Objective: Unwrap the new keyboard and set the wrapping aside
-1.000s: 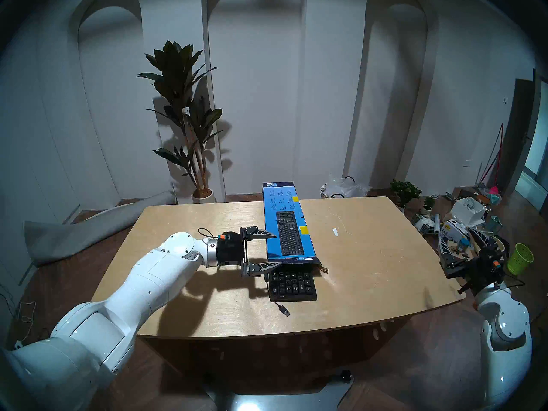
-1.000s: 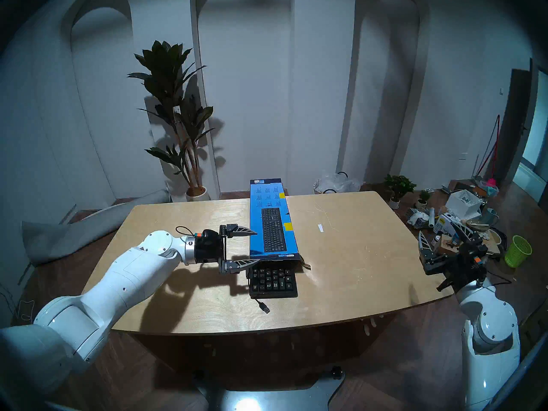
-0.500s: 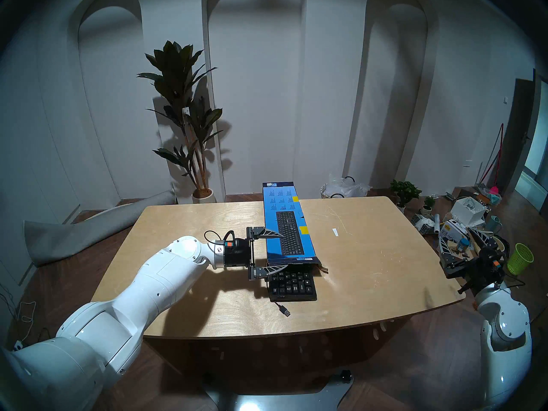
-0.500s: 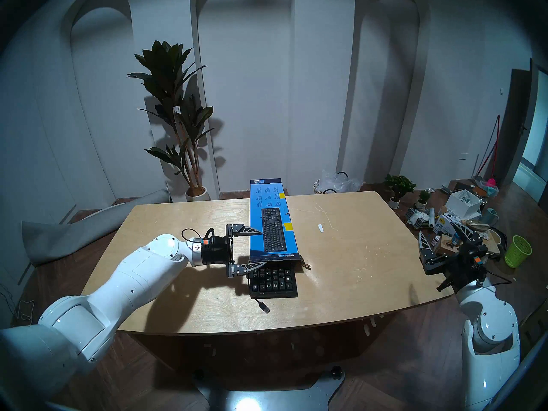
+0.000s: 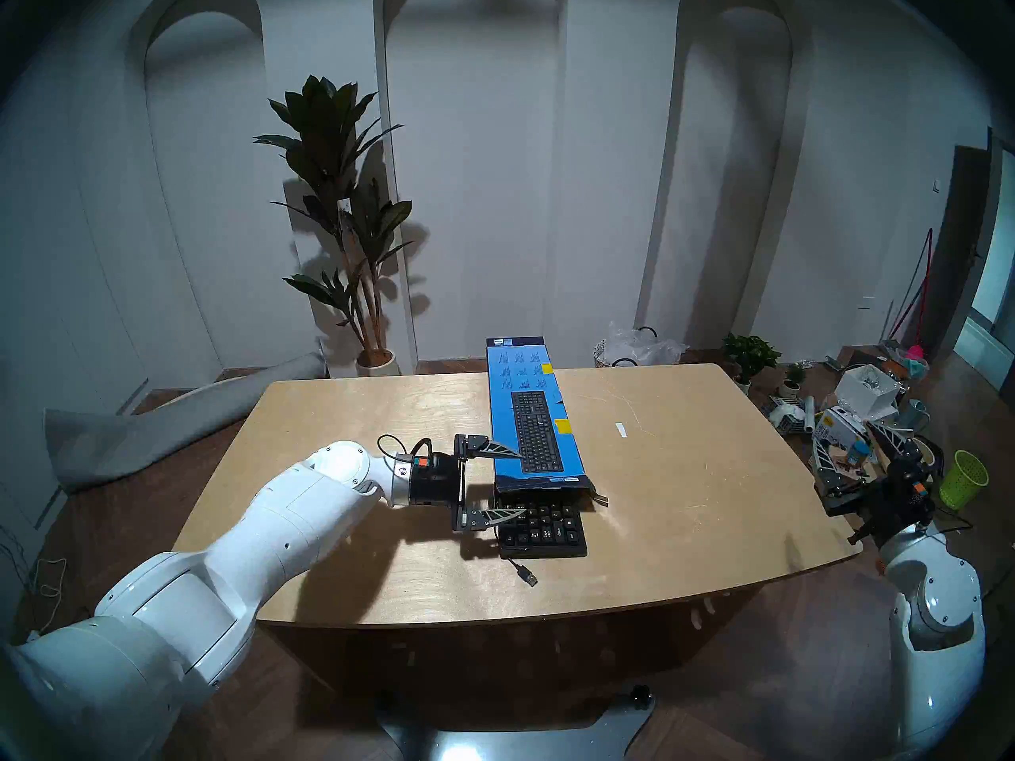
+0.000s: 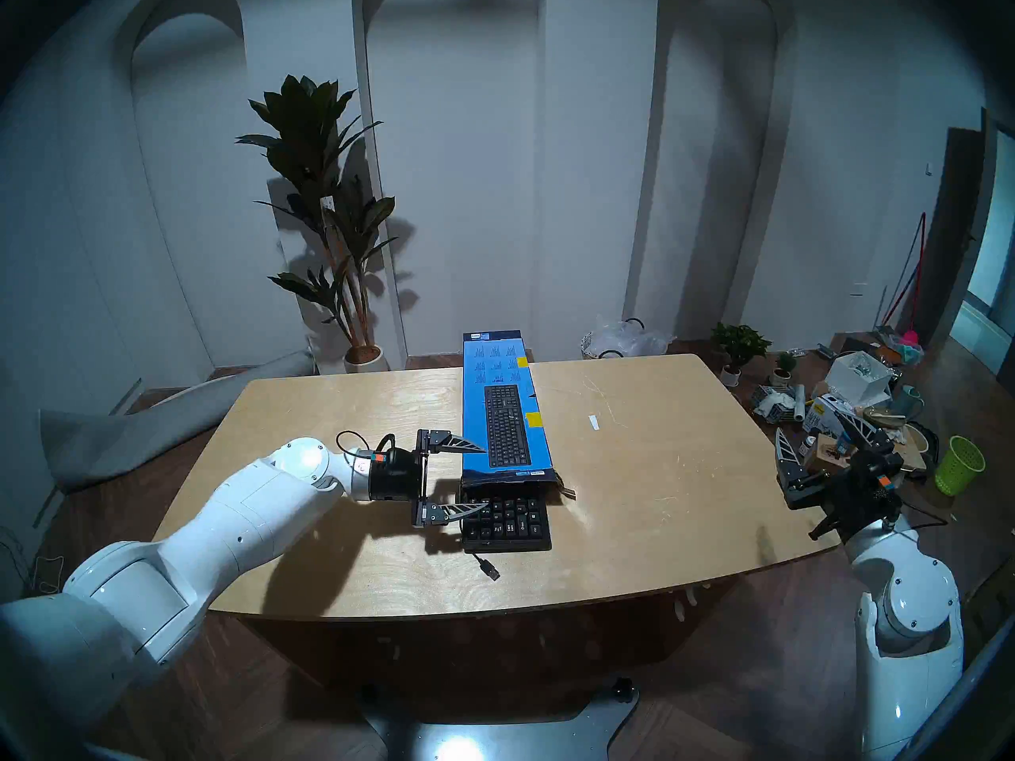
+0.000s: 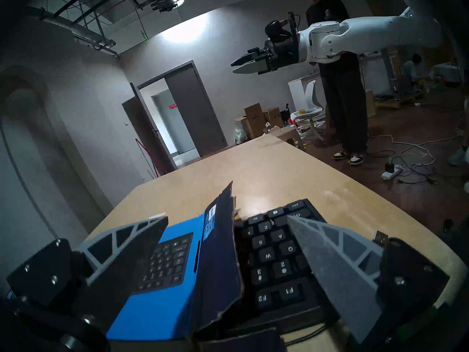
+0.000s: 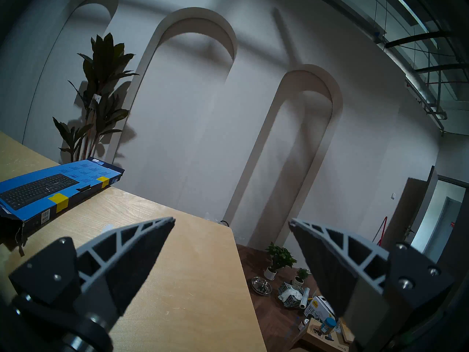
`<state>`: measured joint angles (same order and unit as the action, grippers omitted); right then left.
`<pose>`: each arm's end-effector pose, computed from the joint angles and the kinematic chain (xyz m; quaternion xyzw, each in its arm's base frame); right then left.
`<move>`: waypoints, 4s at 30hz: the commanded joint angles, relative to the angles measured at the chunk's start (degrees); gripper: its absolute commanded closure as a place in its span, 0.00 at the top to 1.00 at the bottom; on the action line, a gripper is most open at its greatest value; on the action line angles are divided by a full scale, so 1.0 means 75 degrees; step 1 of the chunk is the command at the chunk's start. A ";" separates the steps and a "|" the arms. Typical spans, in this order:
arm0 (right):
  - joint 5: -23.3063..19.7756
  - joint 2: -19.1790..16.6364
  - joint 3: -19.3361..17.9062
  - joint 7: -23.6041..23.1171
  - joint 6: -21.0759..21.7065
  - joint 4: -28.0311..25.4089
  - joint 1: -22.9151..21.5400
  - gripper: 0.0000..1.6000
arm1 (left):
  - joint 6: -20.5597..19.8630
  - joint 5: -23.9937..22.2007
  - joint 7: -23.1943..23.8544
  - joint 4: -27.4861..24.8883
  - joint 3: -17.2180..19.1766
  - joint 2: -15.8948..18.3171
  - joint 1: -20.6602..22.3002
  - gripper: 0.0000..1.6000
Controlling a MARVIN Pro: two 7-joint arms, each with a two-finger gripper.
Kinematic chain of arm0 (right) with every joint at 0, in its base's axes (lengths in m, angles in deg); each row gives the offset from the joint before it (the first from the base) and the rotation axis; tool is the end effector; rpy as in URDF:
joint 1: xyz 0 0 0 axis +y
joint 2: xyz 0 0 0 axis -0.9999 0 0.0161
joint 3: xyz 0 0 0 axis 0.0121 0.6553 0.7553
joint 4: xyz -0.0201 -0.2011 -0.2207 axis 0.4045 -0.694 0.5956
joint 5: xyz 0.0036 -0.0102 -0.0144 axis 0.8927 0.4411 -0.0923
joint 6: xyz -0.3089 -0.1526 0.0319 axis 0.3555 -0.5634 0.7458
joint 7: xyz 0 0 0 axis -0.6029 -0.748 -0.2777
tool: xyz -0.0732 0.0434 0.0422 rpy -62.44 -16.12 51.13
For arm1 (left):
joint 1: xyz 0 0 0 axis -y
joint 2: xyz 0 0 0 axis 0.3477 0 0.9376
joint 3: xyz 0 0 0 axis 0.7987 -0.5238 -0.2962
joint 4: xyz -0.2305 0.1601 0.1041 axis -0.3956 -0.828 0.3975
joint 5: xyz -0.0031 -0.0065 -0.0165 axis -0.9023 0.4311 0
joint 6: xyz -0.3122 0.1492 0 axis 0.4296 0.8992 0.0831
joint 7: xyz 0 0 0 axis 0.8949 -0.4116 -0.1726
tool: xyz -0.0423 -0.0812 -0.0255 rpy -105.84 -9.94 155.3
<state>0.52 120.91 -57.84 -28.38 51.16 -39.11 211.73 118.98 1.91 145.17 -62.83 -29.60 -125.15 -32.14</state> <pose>0.2763 -0.2375 -0.2239 0.6696 0.1190 0.7154 0.1603 0.5072 -0.0264 -0.3658 0.4629 -0.5992 0.5618 0.3334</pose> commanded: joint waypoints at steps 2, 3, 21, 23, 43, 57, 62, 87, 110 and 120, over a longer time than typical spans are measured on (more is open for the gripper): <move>0.0007 -0.0018 -0.0011 -0.0019 -0.0030 -0.0142 0.0010 1.00 | 0.0252 0.0106 -0.0300 0.0748 0.0038 -0.0689 0.0583 1.00; 0.0006 -0.0019 -0.0011 -0.0019 -0.0030 -0.0141 0.0009 1.00 | 0.0285 0.0122 -0.0316 0.0843 0.0026 -0.0746 0.0641 1.00; 0.0004 -0.0022 -0.0010 -0.0015 -0.0029 -0.0146 0.0016 1.00 | 0.1278 0.0485 -0.0557 0.2009 -0.0068 -0.1462 0.1002 1.00; 0.0004 -0.0022 -0.0011 -0.0014 -0.0029 -0.0147 0.0016 1.00 | 0.1312 0.0493 -0.0552 0.2034 -0.0078 -0.1469 0.1000 1.00; 0.0003 -0.0023 -0.0012 -0.0012 -0.0026 -0.0154 0.0024 1.00 | 0.1370 -0.0108 -0.0636 0.1735 -0.0911 -0.1146 0.0873 1.00; 0.0001 -0.0025 -0.0010 -0.0012 -0.0030 -0.0146 0.0019 1.00 | 0.1664 -0.0032 -0.1265 0.3092 -0.1257 -0.2000 0.1326 1.00; 0.0000 -0.0027 -0.0008 -0.0012 -0.0031 -0.0141 0.0016 1.00 | 0.1722 -0.0045 -0.1542 0.3514 -0.1315 -0.2229 0.1587 0.91; -0.0011 -0.0037 0.0001 -0.0008 -0.0033 -0.0101 -0.0007 1.00 | -0.0051 -0.1817 -0.0372 0.3382 -0.0046 -0.2498 0.2264 0.00; -0.0014 -0.0041 0.0000 -0.0007 -0.0037 -0.0116 0.0004 1.00 | -0.3242 -0.3575 0.1129 0.2313 0.1253 -0.1572 0.1315 0.00; -0.0016 -0.0044 0.0002 -0.0005 -0.0037 -0.0110 0.0001 1.00 | -0.3703 -0.3483 0.1453 0.1466 0.1317 -0.0657 0.1114 0.00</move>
<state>0.34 120.74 -57.75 -28.32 51.16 -38.95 211.79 92.58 -23.56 154.69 -46.99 -20.94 -134.57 -25.10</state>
